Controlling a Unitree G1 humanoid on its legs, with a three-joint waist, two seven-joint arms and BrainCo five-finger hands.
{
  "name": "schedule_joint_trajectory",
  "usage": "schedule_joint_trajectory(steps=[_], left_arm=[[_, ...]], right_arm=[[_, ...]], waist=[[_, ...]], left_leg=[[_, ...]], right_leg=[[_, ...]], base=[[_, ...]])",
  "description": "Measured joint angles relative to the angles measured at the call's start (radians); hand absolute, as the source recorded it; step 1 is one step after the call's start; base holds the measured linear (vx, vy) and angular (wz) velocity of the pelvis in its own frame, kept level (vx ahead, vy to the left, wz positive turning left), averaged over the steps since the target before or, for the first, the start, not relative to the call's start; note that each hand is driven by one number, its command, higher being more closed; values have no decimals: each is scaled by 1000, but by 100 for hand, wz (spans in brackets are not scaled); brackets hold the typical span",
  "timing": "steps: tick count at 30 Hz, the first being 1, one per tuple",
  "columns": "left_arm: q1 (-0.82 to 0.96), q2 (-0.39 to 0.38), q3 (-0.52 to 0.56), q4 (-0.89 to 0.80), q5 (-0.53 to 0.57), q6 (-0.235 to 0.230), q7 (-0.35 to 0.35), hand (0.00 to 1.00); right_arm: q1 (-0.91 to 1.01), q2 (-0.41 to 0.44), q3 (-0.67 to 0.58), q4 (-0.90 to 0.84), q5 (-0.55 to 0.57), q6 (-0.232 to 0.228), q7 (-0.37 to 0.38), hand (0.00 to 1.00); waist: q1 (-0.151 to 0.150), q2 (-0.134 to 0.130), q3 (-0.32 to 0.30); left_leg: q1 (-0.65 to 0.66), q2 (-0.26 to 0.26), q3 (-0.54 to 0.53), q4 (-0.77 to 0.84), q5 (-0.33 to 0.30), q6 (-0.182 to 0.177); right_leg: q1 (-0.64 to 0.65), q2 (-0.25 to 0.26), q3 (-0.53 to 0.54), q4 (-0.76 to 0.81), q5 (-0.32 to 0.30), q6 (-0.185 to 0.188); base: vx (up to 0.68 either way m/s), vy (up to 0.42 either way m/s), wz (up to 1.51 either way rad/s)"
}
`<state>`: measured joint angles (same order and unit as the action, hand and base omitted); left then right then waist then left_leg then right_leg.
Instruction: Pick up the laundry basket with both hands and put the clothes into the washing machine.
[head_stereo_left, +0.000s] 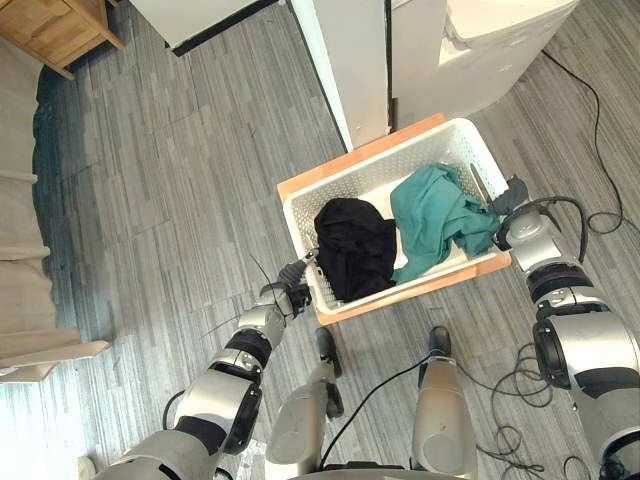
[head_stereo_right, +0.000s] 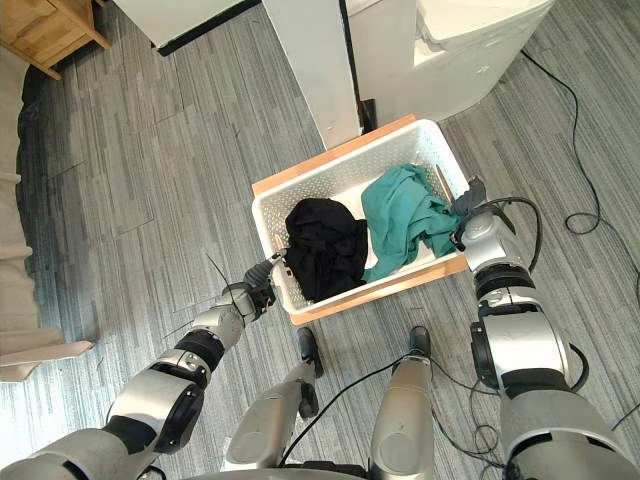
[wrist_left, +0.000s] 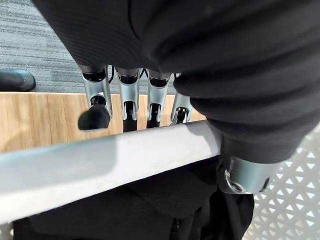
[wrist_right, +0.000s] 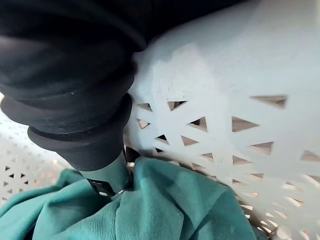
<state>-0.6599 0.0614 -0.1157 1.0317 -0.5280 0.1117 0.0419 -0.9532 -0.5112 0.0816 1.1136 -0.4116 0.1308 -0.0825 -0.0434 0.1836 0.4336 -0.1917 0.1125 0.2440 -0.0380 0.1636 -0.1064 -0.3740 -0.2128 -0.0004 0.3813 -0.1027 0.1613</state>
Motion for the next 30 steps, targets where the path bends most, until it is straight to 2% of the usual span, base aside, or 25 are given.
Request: schedule_joint_trajectory(steps=[3, 8, 10, 13, 14, 18, 23, 27, 30], left_arm=[[-2, 0, 1, -1, 34, 5, 11, 100], [2, 8, 8, -9, 86, 45, 12, 100], [13, 15, 12, -31, 240, 74, 2, 100], [44, 30, 13, -55, 408, 112, -20, 100], [53, 33, 12, -64, 432, 119, -29, 100], [209, 73, 8, -177, 524, 146, -89, 100], [411, 159, 10, -402, 540, 156, -146, 100], [537, 166, 19, -568, 532, 158, -154, 100], [605, 166, 45, -671, 501, 157, -172, 100]], right_arm=[[9, 0, 3, -1, 1, 2, 0, 100], [84, 3, 7, -61, 19, 5, 8, 100], [105, 9, 7, -80, 22, 6, 24, 100], [182, 19, -8, -135, 38, 3, 28, 100], [202, 25, -12, -149, 46, 4, 29, 100], [379, 89, -34, -230, 67, 9, 44, 100], [613, 170, -58, -428, 109, 47, 73, 100], [740, 194, -121, -603, 114, 53, 87, 100], [816, 203, -154, -740, 128, 55, 100, 100]], waist=[[-1, 0, 0], [-5, -1, 0], [-6, -1, 0], [-11, -2, -2], [-11, -3, -3], [0, -17, -72], [6, -43, -162], [6, -60, -218], [5, -87, -264]], left_leg=[[6, 1, -5, 0, 0, 0], [22, 7, -28, -1, 0, 0], [33, 7, -29, -1, 0, 0], [58, 9, -45, -3, 0, 0], [65, 9, -48, -3, 0, -1], [98, 10, -53, -23, 0, -1], [127, 12, -54, -42, -1, -1], [144, 15, -54, -54, -1, -1], [146, 25, -55, -54, -1, -2]], right_leg=[[13, 0, -5, -2, 3, 0], [56, 1, -35, -27, 6, -1], [75, 2, -39, -40, 11, -1], [121, 2, -59, -60, 12, -1], [133, 2, -64, -66, 12, -1], [183, 4, -83, -101, 12, -2], [229, 9, -96, -152, 28, -9], [268, 17, -103, -207, 55, -8], [283, 29, -106, -235, 65, -5]], base=[[29, -10, 5], [31, -8, 11], [13, -1, 2], [41, 2, 13], [39, -4, 14], [63, -3, 7], [54, 6, 3], [8, 4, 0], [-17, -1, 0]])
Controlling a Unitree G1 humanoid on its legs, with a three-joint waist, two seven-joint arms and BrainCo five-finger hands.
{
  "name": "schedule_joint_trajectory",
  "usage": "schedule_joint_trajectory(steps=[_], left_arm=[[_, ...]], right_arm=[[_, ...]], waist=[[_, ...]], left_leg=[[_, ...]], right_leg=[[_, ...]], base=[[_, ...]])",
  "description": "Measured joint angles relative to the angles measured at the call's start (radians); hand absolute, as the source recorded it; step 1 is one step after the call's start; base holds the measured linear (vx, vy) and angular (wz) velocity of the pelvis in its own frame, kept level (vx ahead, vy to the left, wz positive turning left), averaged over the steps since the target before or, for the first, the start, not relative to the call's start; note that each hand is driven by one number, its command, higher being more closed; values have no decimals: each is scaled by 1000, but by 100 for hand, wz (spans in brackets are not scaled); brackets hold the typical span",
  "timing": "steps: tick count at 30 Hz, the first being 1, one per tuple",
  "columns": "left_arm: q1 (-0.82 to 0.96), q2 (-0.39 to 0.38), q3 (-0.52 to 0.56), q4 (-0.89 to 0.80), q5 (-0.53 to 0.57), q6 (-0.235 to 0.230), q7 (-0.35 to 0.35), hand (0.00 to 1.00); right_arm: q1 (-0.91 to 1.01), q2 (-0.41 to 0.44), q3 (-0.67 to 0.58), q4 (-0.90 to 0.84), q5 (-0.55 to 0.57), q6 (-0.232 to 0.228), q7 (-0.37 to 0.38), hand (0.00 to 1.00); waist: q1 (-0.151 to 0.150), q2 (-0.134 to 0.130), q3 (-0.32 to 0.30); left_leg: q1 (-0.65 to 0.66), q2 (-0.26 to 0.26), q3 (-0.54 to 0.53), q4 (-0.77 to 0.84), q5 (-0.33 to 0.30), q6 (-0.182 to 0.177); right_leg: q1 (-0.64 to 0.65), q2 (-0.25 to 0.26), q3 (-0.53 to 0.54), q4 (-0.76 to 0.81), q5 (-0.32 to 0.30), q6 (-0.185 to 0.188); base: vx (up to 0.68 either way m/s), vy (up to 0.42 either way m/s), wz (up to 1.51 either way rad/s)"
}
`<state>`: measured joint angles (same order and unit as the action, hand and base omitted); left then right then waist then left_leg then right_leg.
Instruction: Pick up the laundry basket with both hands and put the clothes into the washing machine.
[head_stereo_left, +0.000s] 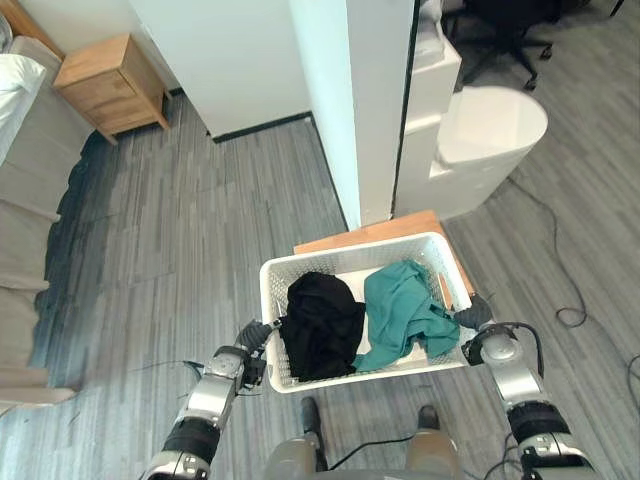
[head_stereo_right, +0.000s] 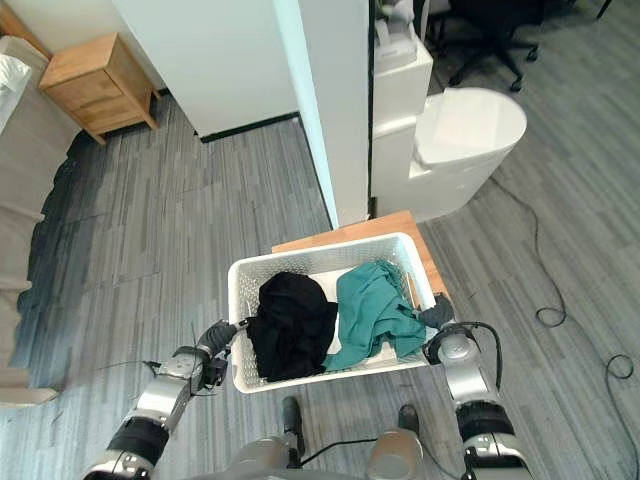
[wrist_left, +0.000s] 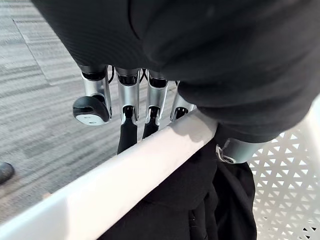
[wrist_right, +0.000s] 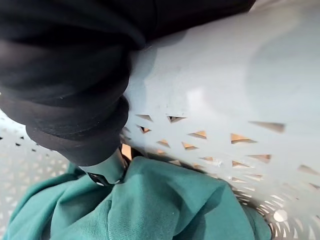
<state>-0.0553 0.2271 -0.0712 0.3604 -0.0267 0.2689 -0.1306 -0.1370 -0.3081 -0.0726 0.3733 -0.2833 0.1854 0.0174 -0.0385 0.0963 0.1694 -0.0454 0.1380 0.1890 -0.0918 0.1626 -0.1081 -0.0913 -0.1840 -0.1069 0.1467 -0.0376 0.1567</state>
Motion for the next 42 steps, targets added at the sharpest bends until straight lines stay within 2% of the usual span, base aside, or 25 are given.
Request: schedule_joint_trajectory(steps=[2, 6, 8, 10, 12, 13, 14, 15, 17, 20, 26, 28, 30, 31, 32, 33, 34, 35, 36, 37, 38, 39, 40, 41, 42], left_arm=[[18, -4, 0, -37, -10, 1, -19, 100], [24, -36, -1, -50, -31, 8, -21, 100], [45, -66, -4, -61, -34, 13, -17, 100], [96, -72, -4, -115, -34, 23, -14, 100], [162, -88, 1, -173, -44, 30, 2, 100], [201, -101, 2, -216, -50, 32, 7, 100], [241, -111, 1, -256, -57, 32, 17, 100], [258, -111, 1, -277, -68, 32, 25, 100], [301, -106, 22, -329, -86, 31, 36, 100], [314, -105, 34, -359, -119, 27, 51, 100], [319, -99, 33, -359, -120, 25, 72, 100], [318, -98, 33, -359, -120, 19, 72, 100], [314, -97, 32, -359, -120, 16, 72, 100], [311, -97, 37, -357, -120, 7, 72, 100], [303, -90, 57, -348, -131, -6, 73, 100], [285, -91, 65, -324, -138, -12, 74, 100], [278, -101, 84, -288, -158, -17, 86, 100], [294, -111, 91, -268, -166, -17, 104, 100], [307, -113, 102, -268, -170, -17, 112, 100], [322, -104, 122, -266, -193, -18, 118, 100], [313, -121, 129, -237, -204, -23, 130, 100], [307, -130, 120, -229, -223, -42, 132, 100], [304, -133, 120, -228, -230, -43, 132, 100], [307, -131, 111, -228, -233, -44, 132, 100], [305, -116, 109, -217, -235, -49, 131, 100]], right_arm=[[41, 13, -47, -77, 2, 1, 12, 100], [105, 28, -102, -169, 6, 19, 24, 100], [137, 29, -124, -203, 6, 22, 29, 100], [153, 31, -123, -245, 4, 32, 29, 100], [156, 30, -112, -285, -2, 41, 29, 100], [157, 31, -100, -311, -2, 42, 29, 100], [158, 21, -90, -333, -2, 42, 29, 100], [161, 21, -83, -345, -2, 42, 30, 100], [162, 27, -44, -384, -2, 43, 29, 100], [165, 29, -31, -425, -3, 42, 26, 100], [245, 82, -40, -514, -24, 42, 7, 100], [262, 90, -43, -536, -38, 42, 6, 100], [264, 98, -51, -545, -44, 42, 4, 100], [251, 108, -57, -533, -44, 42, 3, 100], [212, 130, -53, -500, -45, 39, 3, 100], [203, 138, -53, -487, -48, 38, -2, 100], [176, 146, -41, -428, -51, 35, -13, 100], [156, 138, -22, -365, -51, 32, -14, 100], [150, 132, -5, -344, -51, 28, -14, 100], [135, 125, 35, -319, -51, 19, -15, 100], [109, 123, 43, -293, -52, 16, -15, 100], [78, 113, 39, -285, -59, 13, -15, 100], [79, 106, 36, -283, -61, 8, -15, 100], [88, 102, 30, -278, -62, 9, -15, 100], [86, 102, 32, -277, -62, 6, -13, 100]], waist=[[0, -11, -27], [-4, -26, -34], [-3, -22, -36], [2, -20, -35], [18, -8, -43], [29, 0, -48], [52, 19, -61], [59, 26, -67], [65, 27, -83], [53, 14, -121], [57, -84, -155], [53, -102, -157], [43, -112, -153], [51, -105, -151], [70, -86, -130], [70, -87, -122], [68, -86, -118], [66, -67, -107], [67, -71, -109], [49, -110, -103], [90, -54, -115], [100, -29, -105], [84, -33, -100], [51, -68, -103], [55, -106, -101]], left_leg=[[1, 13, -3, 2, -17, -13], [-6, 32, -28, 110, -88, 11], [-33, 57, -46, 261, -172, 89], [-71, 76, -93, 414, -198, 130], [-120, 77, -221, 565, -205, 121], [-137, 55, -310, 652, -242, 85], [-112, -10, -405, 689, -304, 65], [-95, -25, -433, 688, -335, 70], [-34, -33, -524, 628, -386, 35], [13, -10, -447, 507, -441, -17], [59, -38, -203, 394, -455, 0], [55, -47, -119, 405, -465, 12], [22, -49, -58, 466, -489, 26], [1, -44, -45, 485, -491, 40], [-10, 20, 39, 483, -478, 45], [-6, 32, 79, 478, -469, 45], [28, 55, 165, 469, -454, 41], [64, 69, 231, 480, -451, 42], [80, 70, 261, 484, -451, 42], [111, 32, 307, 454, -489, 4], [110, 29, 244, 393, -493, 10], [104, 57, 284, 355, -467, 39], [95, 57, 283, 352, -464, 36], [99, 31, 277, 341, -445, 7], [109, 18, 284, 339, -435, -10]], right_leg=[[4, 11, -2, -7, -6, 1], [52, 20, -14, 14, -31, 12], [81, 40, -7, 39, -58, 3], [102, 68, 26, 40, -66, -13], [110, 99, 73, 39, -62, -34], [105, 117, 123, 40, -53, -48], [96, 133, 188, 46, -45, -60], [89, 143, 217, 49, -42, -64], [60, 176, 296, 71, -40, -62], [7, 180, 396, 53, 2, -32], [-59, 150, 625, -55, 105, -28], [-102, 162, 711, -57, 127, -55], [-142, 176, 749, -77, 187, -114], [-165, 195, 691, -154, 319, -208], [-177, 208, 453, -175, 383, -345], [-216, 202, 263, -50, 272, -348], [-264, 147, 0, 205, 88, -382], [-258, 73, -136, 380, -5, -411], [-257, 36, -168, 429, -29, -395], [-227, 36, -177, 361, -24, -233], [-177, 111, -157, 171, -46, -181], [-239, 87, -188, 333, -124, -249], [-259, 51, -160, 444, -145, -237], [-190, -17, -108, 418, -158, -123], [-120, -58, -87, 271, -166, -17]], base=[[-53, -6, 3], [-35, -16, 11], [-45, -77, 2], [-41, -93, -36], [-35, -99, -82], [-5, 41, -127], [2, 101, -140], [25, 121, -155], [43, 79, -126], [1, 162, -100], [-59, 155, -98], [-63, 122, -139], [-45, 100, -151], [-83, 56, -201], [-109, 31, -212], [-76, -32, -193], [-75, -29, -161], [-97, -18, -156], [-217, -104, -168], [-252, -116, -191], [-263, -132, -247], [-199, -98, -177], [-102, -168, -78], [-35, -194, -9], [10, -250, -32]])
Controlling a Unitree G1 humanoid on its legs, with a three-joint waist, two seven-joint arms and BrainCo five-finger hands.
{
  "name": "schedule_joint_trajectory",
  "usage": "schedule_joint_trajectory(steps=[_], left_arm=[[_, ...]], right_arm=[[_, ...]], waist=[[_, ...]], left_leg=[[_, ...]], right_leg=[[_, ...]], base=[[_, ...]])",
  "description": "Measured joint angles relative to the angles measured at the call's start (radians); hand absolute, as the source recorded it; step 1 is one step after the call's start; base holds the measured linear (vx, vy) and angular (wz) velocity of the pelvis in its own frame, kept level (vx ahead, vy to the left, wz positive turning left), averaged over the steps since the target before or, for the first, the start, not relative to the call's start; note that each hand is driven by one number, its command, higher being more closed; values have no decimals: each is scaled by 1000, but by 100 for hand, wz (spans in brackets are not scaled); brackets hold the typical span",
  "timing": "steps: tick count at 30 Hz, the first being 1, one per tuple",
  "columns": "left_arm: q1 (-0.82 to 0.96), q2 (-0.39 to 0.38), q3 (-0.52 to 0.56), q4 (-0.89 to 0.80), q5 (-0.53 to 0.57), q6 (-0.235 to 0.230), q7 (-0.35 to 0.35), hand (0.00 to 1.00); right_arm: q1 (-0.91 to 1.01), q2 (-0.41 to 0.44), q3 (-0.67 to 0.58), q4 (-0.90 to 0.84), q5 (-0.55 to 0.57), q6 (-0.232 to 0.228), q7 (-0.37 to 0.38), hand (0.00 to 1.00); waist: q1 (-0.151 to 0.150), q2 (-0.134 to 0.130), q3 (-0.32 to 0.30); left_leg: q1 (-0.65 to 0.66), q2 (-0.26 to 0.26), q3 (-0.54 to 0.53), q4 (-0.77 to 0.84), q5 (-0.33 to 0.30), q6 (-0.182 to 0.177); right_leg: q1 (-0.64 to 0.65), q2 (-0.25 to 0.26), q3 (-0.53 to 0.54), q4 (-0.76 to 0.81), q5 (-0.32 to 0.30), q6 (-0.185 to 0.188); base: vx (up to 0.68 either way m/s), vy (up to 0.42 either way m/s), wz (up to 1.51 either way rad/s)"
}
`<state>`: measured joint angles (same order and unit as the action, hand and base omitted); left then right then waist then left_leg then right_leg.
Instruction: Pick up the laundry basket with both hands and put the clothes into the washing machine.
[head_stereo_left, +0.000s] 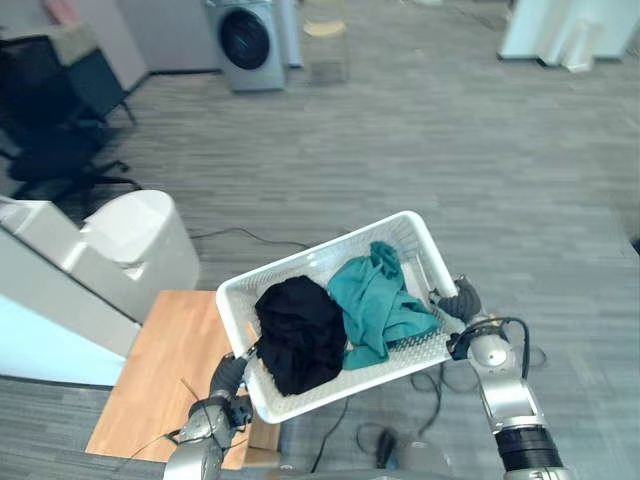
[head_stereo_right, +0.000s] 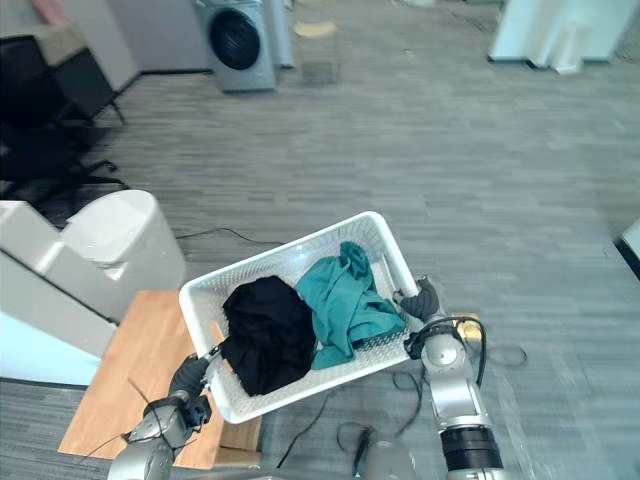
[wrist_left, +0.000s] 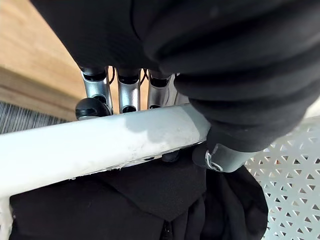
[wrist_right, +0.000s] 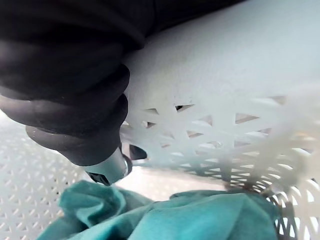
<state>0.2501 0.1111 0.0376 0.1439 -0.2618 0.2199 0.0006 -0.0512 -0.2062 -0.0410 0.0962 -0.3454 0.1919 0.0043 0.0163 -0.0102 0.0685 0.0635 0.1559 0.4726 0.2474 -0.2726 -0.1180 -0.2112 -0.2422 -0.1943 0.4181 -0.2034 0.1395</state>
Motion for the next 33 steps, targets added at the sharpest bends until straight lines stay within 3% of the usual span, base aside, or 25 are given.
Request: schedule_joint_trajectory(steps=[1, 2, 4, 7, 9, 10, 11, 12, 13, 15, 16, 18, 19, 20, 21, 22, 23, 24, 25, 26, 27, 28, 29, 30, 33], left_arm=[[-8, -35, -5, 51, -2, 2, 1, 100], [-6, -43, -8, 54, -2, 2, 1, 100], [-13, -44, -7, 54, -1, -1, 1, 100], [-28, -51, -8, 54, -1, -1, 4, 100], [-16, -54, -7, 55, -2, -1, 6, 100], [-2, -53, -4, 55, -4, -3, 6, 100], [6, -52, -3, 55, -6, -5, 6, 100], [14, -70, -4, 54, -8, -9, 6, 100], [23, -99, 3, 54, -10, -15, 8, 100], [42, -113, 4, 49, -12, -25, 8, 100], [64, -105, 19, 39, -28, -34, 9, 100], [73, -98, 35, 39, -42, -40, 9, 100], [78, -100, 35, 39, -43, -44, 9, 100], [80, -104, 34, 39, -47, -45, 10, 100], [78, -107, 34, 39, -50, -46, 19, 100], [74, -108, 39, 37, -50, -49, 27, 100], [77, -112, 54, 28, -54, -49, 32, 100], [78, -111, 55, 26, -55, -49, 35, 100], [81, -119, 55, 27, -60, -47, 51, 100], [84, -125, 55, 27, -60, -45, 56, 100], [89, -124, 53, 27, -60, -42, 63, 100], [93, -121, 49, 26, -59, -39, 68, 100], [96, -110, 41, 25, -59, -37, 68, 100], [95, -88, 29, 25, -58, -34, 68, 100], [90, -51, 0, 20, -49, -31, 68, 100]], right_arm=[[8, -15, -3, 3, -1, -3, 0, 100], [13, -25, -4, 4, -1, -3, 1, 100], [21, -30, -5, 1, 0, -12, 0, 100], [45, -27, -34, -6, 4, -32, -4, 100], [60, -29, -31, -6, 18, -35, -4, 100], [66, -29, -21, -6, 21, -37, -5, 100], [70, -31, -19, -7, 21, -38, -5, 100], [70, -32, -21, -8, 21, -37, -6, 100], [55, -41, -19, -8, 22, -36, -9, 100], [39, -52, -7, -2, 22, -36, -8, 100], [23, -60, 17, -1, 28, -36, -6, 100], [20, -43, 38, 3, 30, -36, -11, 100], [20, -44, 42, 4, 30, -36, -18, 100], [18, -50, 42, 11, 31, -37, -23, 100], [2, -46, 44, 33, 31, -37, -27, 100], [-17, -37, 49, 47, 31, -36, -29, 100], [-30, -34, 53, 60, 31, -36, -29, 100], [-30, -31, 53, 64, 31, -36, -29, 100], [-31, -24, 49, 80, 31, -36, -29, 100], [-29, -23, 46, 91, 31, -36, -29, 100], [-17, -14, 39, 107, 31, -32, -29, 100], [-2, -3, 36, 113, 32, -31, -29, 100], [15, 9, 25, 112, 32, -32, -29, 100], [39, 34, 4, 112, 35, -33, -30, 100], [74, 67, -21, 101, 42, -36, -32, 100]], waist=[[7, 38, -7], [5, 59, -13], [2, 58, -16], [3, 60, -14], [6, 86, 10], [9, 100, 21], [15, 96, 26], [27, 118, 27], [38, 130, 33], [76, 125, 35], [103, 125, 37], [105, 126, 38], [104, 126, 38], [105, 124, 40], [105, 113, 42], [104, 102, 47], [109, 58, 47], [111, 46, 45], [110, 29, 43], [110, 31, 42], [105, 27, 45], [96, 20, 48], [75, 14, 54], [49, 18, 58], [13, 38, 64]], left_leg=[[-8, 45, -33, -23, 14, -9], [-6, 60, -54, -37, 30, -14], [-11, 120, -63, -42, 63, -30], [-88, 204, -117, 149, 63, -25], [-132, 266, -136, 391, 94, 117], [-178, 289, -163, 532, 159, 218], [-209, 287, -201, 597, 182, 242], [-270, 226, -290, 684, 156, 209], [-328, 103, -375, 702, 110, 167], [-368, -50, -449, 560, 75, 106], [-386, -72, -417, 315, 84, 89], [-409, -61, -408, 29, 131, 59], [-411, -58, -410, -36, 145, 47], [-413, -56, -420, -84, 202, 28], [-408, -70, -413, -79, 296, 36], [-411, -89, -400, -64, 338, 80], [-422, -130, -353, -8, 341, 143], [-423, -142, -341, 3, 328, 158], [-417, -181, -319, 47, 269, 187], [-408, -198, -315, 64, 251, 206], [-355, -237, -301, 76, 207, 239], [-287, -284, -305, 71, 165, 263], [-225, -321, -325, 64, 140, 278], [-150, -349, -375, 59, 108, 290], [-28, -349, -461, 9, 66, 289]], right_leg=[[51, 67, -42, -120, 59, -30], [80, 105, -52, -184, 101, -39], [138, 189, -67, -319, 168, -79], [168, 240, -91, -336, 157, -98], [247, 262, -80, -340, 130, -128], [292, 267, -60, -345, 113, -154], [304, 265, -52, -348, 106, -163], [315, 259, -24, -347, 83, -176], [311, 240, 6, -342, 73, -182], [294, 215, 64, -340, 70, -184], [291, 213, 87, -356, 70, -183], [318, 219, 88, -368, 57, -154], [326, 218, 92, -368, 47, -142], [334, 217, 103, -370, 28, -130], [351, 200, 117, -372, 2, -115], [361, 177, 128, -369, -15, -100], [350, 116, 142, -334, -55, -76], [346, 98, 143, -324, -66, -77], [316, 49, 153, -219, -73, -64], [285, 33, 170, -123, -73, -64], [205, 0, 218, 134, -44, -79], [124, -28, 260, 401, 56, -118], [75, -44, 261, 588, 95, -168], [39, -20, 255, 751, 89, -161], [-75, 49, 176, 780, 16, -151]], base=[[15, -200, -48], [72, -212, -39], [151, -178, -10], [143, -143, 10], [133, -100, -14], [105, -69, -26], [108, -11, -39], [109, 51, -44], [110, 80, -54], [117, 92, -97], [145, 86, -118], [275, 110, -62], [322, 129, -25], [407, 203, -24], [427, 219, -26], [614, 317, -32], [360, 183, -25], [479, 229, -26], [318, 154, -10], [523, 290, 0], [521, 330, 22], [621, 389, 42], [624, 347, 80], [518, 242, 85], [498, 148, 82]])
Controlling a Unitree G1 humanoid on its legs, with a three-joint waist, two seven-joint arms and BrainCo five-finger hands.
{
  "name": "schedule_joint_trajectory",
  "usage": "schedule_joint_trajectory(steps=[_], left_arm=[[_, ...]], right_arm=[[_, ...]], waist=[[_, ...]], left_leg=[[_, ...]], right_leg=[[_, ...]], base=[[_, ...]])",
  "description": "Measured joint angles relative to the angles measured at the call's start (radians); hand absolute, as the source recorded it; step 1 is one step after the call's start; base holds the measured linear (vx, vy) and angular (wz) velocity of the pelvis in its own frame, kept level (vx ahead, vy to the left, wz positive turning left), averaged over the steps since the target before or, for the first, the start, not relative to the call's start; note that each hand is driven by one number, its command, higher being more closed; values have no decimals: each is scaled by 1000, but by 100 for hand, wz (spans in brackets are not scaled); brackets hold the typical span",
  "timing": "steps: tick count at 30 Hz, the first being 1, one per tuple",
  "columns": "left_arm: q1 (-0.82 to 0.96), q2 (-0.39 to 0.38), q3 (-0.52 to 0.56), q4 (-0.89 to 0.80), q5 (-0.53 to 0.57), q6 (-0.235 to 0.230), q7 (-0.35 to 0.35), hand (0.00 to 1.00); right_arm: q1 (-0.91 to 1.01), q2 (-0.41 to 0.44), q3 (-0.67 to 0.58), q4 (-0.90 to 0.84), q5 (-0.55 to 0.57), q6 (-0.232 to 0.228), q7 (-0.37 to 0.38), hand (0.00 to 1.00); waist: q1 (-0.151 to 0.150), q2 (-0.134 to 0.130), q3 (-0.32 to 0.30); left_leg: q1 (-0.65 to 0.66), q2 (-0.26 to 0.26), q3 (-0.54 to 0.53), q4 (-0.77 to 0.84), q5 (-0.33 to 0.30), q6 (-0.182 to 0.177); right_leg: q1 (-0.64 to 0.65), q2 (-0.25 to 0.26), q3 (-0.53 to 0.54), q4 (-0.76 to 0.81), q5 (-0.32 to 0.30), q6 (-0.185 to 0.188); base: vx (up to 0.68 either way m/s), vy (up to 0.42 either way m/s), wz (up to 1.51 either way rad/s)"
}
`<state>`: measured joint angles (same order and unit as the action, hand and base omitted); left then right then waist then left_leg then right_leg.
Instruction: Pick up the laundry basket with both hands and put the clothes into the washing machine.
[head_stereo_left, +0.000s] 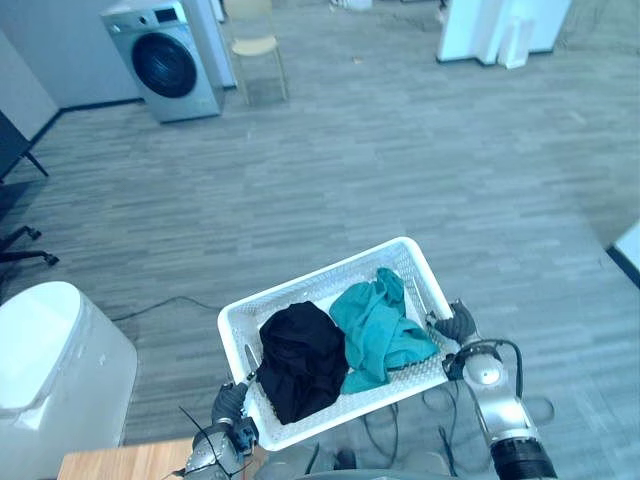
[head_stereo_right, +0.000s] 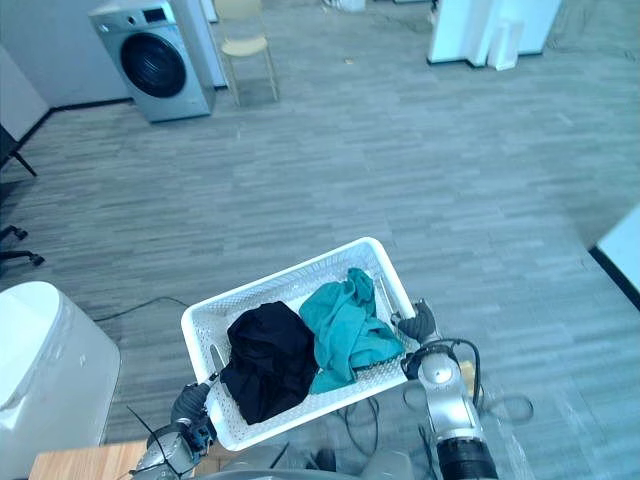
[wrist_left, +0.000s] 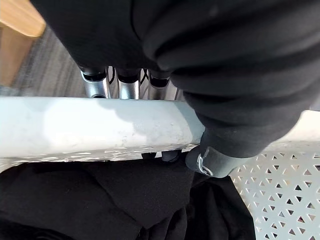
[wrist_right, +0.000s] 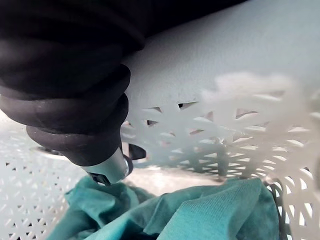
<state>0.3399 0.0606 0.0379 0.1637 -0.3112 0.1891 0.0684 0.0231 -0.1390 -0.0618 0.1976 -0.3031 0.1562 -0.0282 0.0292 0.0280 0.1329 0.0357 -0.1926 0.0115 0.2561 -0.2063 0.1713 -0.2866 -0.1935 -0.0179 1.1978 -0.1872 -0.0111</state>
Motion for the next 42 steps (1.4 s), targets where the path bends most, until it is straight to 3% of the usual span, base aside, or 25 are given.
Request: schedule_joint_trajectory(steps=[3, 5, 6, 8, 9, 10, 11, 12, 15, 17, 18, 19, 21, 22, 23, 26, 27, 28, 29, 31, 35, 37, 39, 40, 42], left_arm=[[-27, 42, -44, -31, 2, 4, -1, 100], [-31, 38, -44, -70, 5, 4, -1, 100], [-36, 33, -42, -75, 5, 3, -1, 100], [-38, -1, -35, -75, 7, 4, -1, 100], [-41, -20, -34, -75, 7, 4, -1, 100], [-50, -54, -31, -75, 7, 4, -1, 100], [-44, -70, -25, -75, 6, 5, -1, 100], [-15, -79, -15, -76, -2, 3, -1, 100], [0, -67, -24, -78, -23, -3, -4, 100], [16, -67, 0, -79, -31, -6, -6, 100], [19, -67, 2, -79, -32, -9, -6, 100], [20, -70, 5, -79, -32, -11, -6, 100], [33, -77, 17, -80, -32, -15, -5, 100], [36, -76, 13, -77, -31, -13, -3, 100], [33, -78, 19, -76, -31, -8, 4, 100], [35, -76, 35, -74, -31, 2, 12, 100], [36, -77, 28, -74, -31, 4, 23, 100], [39, -68, 13, -74, -31, 2, 30, 100], [34, -64, 8, -74, -31, 3, 31, 100], [24, -37, -24, -74, -30, 4, 32, 100], [-36, 24, -92, -78, -27, 12, 31, 100], [-58, 28, -113, -81, -26, 15, 31, 100], [-63, 31, -112, -89, -25, 15, 31, 100], [-61, 26, -112, -88, -24, 18, 31, 100], [-76, -14, -105, -80, -9, 24, 32, 100]], right_arm=[[97, 60, -63, -123, 0, 13, -16, 100], [137, 88, -78, -193, 1, 14, -17, 100], [146, 92, -82, -215, 1, 17, -20, 100], [155, 88, -86, -230, 3, 20, -23, 100], [164, 79, -92, -243, 9, 20, -25, 100], [190, 52, -100, -285, 26, 22, -29, 100], [195, 40, -95, -299, 27, 26, -31, 100], [212, 24, -74, -319, 28, 27, -33, 100], [218, 32, -73, -323, 28, 27, -36, 100], [204, 29, -50, -317, 27, 29, -37, 100], [196, 22, -44, -313, 27, 29, -37, 100], [174, 11, -37, -290, 28, 28, -38, 100], [125, 7, -35, -229, 28, 28, -38, 100], [123, 9, -31, -211, 28, 27, -39, 100], [113, 17, -24, -180, 28, 29, -47, 100], [81, 11, -19, -141, 27, 30, -44, 100], [83, 17, -21, -114, 28, 30, -43, 100], [87, 28, -22, -116, 27, 27, -43, 100], [101, 34, -30, -121, 27, 26, -43, 100], [144, 56, -62, -135, 32, 26, -43, 100], [227, 106, -119, -241, 38, 28, -48, 100], [253, 117, -142, -273, 41, 27, -57, 100], [257, 121, -144, -281, 57, 28, -57, 100], [260, 119, -145, -281, 57, 29, -57, 100], [262, 91, -150, -301, 62, 32, -58, 100]], waist=[[-20, -22, 21], [-20, -27, 18], [-41, -17, 12], [-76, 15, -12], [-78, 35, -16], [-91, 59, -15], [-92, 67, -10], [-73, 72, -8], [-29, 78, 7], [23, 43, 17], [30, 39, 18], [45, 37, 20], [70, 35, 20], [73, 15, 12], [69, -14, -10], [64, -44, -9], [64, -62, -12], [60, -77, -7], [36, -78, -6], [0, -61, -10], [-46, -52, -4], [-68, -44, 0], [-66, -60, -13], [-71, -55, -17], [-74, 4, -30]], left_leg=[[185, 4, -121, -117, -40, -19], [251, 17, -162, -136, -107, -29], [303, 45, -206, -139, -138, -80], [309, 90, -225, -39, -140, -84], [284, 106, -230, 49, -140, -85], [171, 107, -201, 346, -54, -175], [110, 105, -178, 471, 59, -207], [15, 126, -111, 668, 402, -253], [-222, 230, -5, 1055, 241, -162], [-396, 263, 78, 910, 70, -128], [-429, 260, 84, 811, 51, -134], [-456, 258, 79, 618, 50, -139], [-442, 270, 29, 101, 144, -239], [-441, 255, 60, 123, 233, -258], [-448, 213, 103, 186, 210, -177], [-428, 169, 179, 382, 84, -107], [-327, 117, 184, 337, 46, -71], [-196, 61, 169, 241, 12, -66], [-109, 27, 132, 186, 5, -68], [32, 14, 63, 75, 5, -68], [242, 30, -70, -79, -23, -111], [320, 60, -94, -120, -56, -141], [404, 76, -101, -131, -102, -175], [427, 91, -120, -116, -112, -184], [390, 154, -182, 50, -90, -194]], right_leg=[[-156, 65, -139, -462, -20, 49], [-136, 129, -145, -868, 151, 48], [-119, 159, -135, -908, 204, 40], [-95, 192, -135, -865, 302, -38], [-85, 195, -159, -838, 274, -40], [-43, 195, -195, -789, 190, -67], [-6, 200, -203, -791, 164, -77], [101, 214, -186, -851, 130, -78], [338, 255, -148, -1006, 81, -67], [457, 196, -88, -1073, 18, -48], [474, 176, -81, -1079, 3, -38], [500, 147, -61, -1081, -27, -17], [582, 78, -20, -1083, -114, 55], [608, 45, -5, -1081, -139, 53], [614, -7, 29, -1057, -136, 46], [527, -70, 198, -742, -4, 84], [431, -71, 265, -471, 189, 70], [311, -69, 280, -181, 279, -44], [248, -40, 265, -21, 249, -58], [123, 42, 195, 111, 127, -4], [-98, 86, -27, -138, -21, 38], [-126, 83, -137, -426, -10, 34], [-137, 116, -169, -788, 136, -34], [-126, 127, -169, -775, 211, -62], [-113, 139, -240, -662, 153, -92]], base=[[781, 61, 84], [697, -42, 60], [695, -95, 66], [687, -95, 72], [800, -94, 80], [795, -86, 59], [946, -110, 39], [794, -86, 4], [709, -48, -20], [765, 39, -58], [687, 135, -49], [704, 199, -56], [880, 356, -70], [783, 371, -43], [836, 408, -24], [824, 454, -32], [702, 404, -35], [810, 441, -8], [648, 318, 22], [588, 239, 81], [644, 90, 95], [693, -16, 77], [759, -87, 46], [805, -134, 38], [879, -172, 51]])
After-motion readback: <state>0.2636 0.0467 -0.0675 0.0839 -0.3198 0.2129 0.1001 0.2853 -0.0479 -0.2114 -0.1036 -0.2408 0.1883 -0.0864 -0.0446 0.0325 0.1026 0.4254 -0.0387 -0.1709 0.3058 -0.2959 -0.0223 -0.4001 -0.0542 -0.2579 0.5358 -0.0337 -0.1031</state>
